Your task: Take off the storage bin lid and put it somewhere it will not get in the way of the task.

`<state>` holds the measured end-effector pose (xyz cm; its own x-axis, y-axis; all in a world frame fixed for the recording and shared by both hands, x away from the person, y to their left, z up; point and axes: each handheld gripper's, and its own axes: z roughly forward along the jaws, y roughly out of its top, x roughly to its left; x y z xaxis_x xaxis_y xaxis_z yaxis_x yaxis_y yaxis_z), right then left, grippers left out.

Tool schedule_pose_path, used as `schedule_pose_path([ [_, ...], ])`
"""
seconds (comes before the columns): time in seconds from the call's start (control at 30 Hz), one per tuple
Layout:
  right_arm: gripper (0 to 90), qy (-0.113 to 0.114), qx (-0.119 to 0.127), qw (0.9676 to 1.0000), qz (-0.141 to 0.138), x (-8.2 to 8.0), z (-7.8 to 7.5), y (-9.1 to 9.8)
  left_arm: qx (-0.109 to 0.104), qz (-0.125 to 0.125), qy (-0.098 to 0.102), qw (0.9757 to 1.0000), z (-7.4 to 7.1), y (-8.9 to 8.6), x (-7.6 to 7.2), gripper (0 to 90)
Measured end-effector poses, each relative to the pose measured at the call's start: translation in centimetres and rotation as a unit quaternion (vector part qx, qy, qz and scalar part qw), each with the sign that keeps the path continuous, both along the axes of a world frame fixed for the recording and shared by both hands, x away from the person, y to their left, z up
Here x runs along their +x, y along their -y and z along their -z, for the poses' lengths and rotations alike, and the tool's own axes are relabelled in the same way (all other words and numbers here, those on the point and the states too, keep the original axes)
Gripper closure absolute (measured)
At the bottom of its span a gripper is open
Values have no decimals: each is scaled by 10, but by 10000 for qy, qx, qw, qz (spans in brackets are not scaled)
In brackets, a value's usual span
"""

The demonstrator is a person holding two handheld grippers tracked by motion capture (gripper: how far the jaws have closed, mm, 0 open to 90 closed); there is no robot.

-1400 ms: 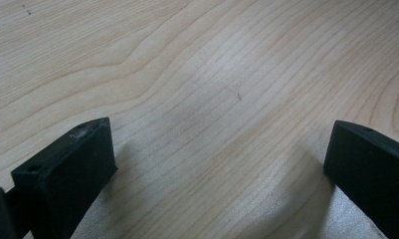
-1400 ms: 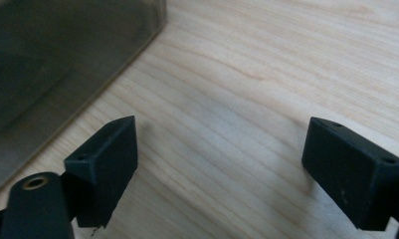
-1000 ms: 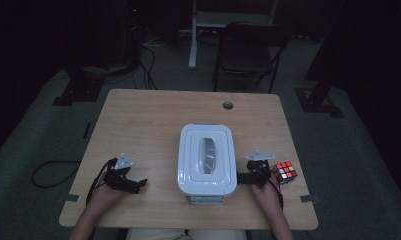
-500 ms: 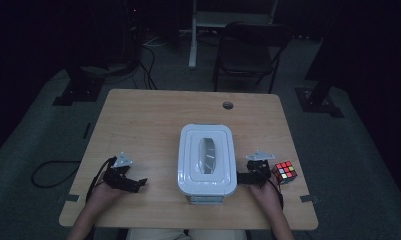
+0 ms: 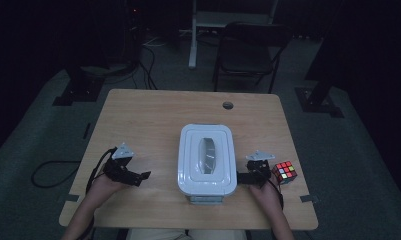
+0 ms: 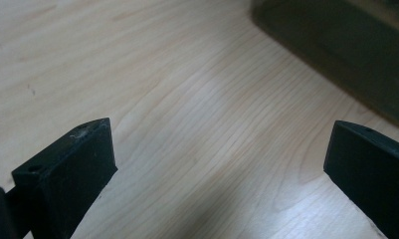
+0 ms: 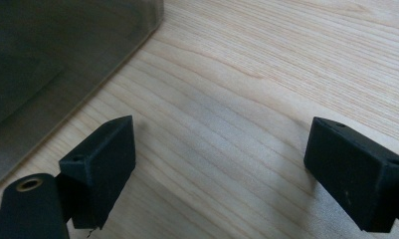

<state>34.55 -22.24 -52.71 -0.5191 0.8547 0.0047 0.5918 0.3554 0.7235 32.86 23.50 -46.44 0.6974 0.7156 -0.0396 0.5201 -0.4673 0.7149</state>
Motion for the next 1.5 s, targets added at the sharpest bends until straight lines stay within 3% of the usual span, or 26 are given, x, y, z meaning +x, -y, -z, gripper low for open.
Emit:
schedule_pose_path([
  [0.17, 125, -4, 0, 10000, 2, 0, 0, 0, -113, 134, 9, 9998, -18, 7, 0, 5],
  [0.3, 125, -2, -1, 10000, 0, 0, 0, 0, -176, 295, 140, 9993, -35, 15, -4, 5],
  [0.63, 125, -2, 0, 10000, 1, 0, 0, 0, -279, 856, 332, 9954, -70, 46, -6, 5],
  [0.77, 125, -2, -1, 10000, 0, 0, 0, 0, -145, 921, 391, 9949, -77, 58, -6, 5],
  [0.97, 125, -6, 1, 10000, 2, 0, 0, 0, -259, 1221, 399, 9914, -83, 73, -5, 5],
  [1.17, 125, -4, -3, 10000, -1, 0, 0, 0, -445, 1560, 363, 9861, -87, 91, -3, 6],
  [1.47, 125, -4, -2, 10000, 0, 0, 0, 0, -506, 1934, 333, 9793, -86, 124, -1, 6],
  [1.5, 126, -4, -2, 10000, -1, 0, 0, 0, -544, 1972, 338, 9783, -86, 125, -1, 37],
])
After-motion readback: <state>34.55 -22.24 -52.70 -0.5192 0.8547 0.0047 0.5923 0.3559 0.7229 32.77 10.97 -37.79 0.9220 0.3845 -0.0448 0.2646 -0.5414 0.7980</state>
